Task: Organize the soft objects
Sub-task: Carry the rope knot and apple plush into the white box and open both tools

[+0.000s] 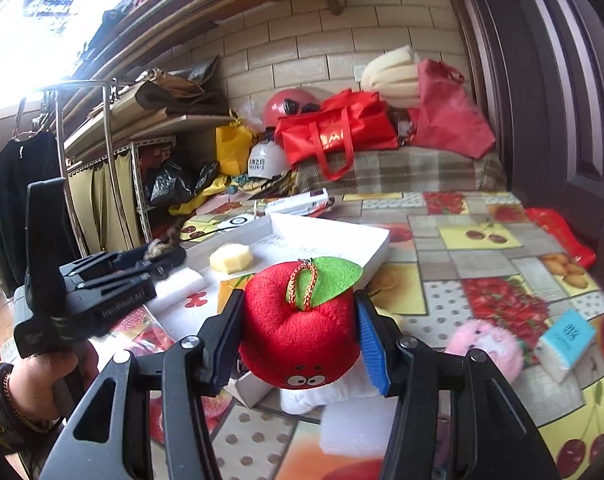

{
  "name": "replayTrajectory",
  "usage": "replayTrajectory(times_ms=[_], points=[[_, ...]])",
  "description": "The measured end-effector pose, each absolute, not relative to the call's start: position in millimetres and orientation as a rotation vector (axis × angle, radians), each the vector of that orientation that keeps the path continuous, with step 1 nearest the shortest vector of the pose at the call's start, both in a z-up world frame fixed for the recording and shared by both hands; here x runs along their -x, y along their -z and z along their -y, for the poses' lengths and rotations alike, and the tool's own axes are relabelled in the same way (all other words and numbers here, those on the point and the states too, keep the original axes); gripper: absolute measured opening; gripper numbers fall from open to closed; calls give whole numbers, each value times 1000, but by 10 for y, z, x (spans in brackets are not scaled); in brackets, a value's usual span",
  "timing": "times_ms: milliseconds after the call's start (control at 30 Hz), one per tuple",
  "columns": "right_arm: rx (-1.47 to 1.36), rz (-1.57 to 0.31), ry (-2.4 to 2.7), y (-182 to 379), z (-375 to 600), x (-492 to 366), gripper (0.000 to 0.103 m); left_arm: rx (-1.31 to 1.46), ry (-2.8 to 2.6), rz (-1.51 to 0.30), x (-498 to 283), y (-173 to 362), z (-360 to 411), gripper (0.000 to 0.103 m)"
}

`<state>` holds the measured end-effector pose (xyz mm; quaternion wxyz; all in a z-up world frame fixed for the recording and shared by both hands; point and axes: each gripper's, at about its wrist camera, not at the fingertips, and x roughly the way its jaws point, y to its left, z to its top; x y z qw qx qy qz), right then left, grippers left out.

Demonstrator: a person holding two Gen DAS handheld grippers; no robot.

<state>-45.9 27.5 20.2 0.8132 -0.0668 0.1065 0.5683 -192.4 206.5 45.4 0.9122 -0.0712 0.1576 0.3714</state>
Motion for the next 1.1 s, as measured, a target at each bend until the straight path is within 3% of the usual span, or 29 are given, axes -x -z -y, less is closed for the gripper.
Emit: replayTrajectory(times_ms=[533,900,1000,1067,1100], points=[[189,-236,-1180,-157,-993,546,53,159,-813,-363,1693,-425,-2380,38],[180,-353,-1138,-141,-1369,333,57,204,-835,-383,1622,-408,-2575,39],[187,-360,-1125,-144,-1382,326,63,193,-836,-396,1590,-401,-2568,43],[188,-352,-1125,-149,-1373,335,73,185,-852,-390,1610,-401,-2552,53],[185,-333,-1112,-158,-1344,360,81,178,-867,-379,1623,-414,-2540,63]])
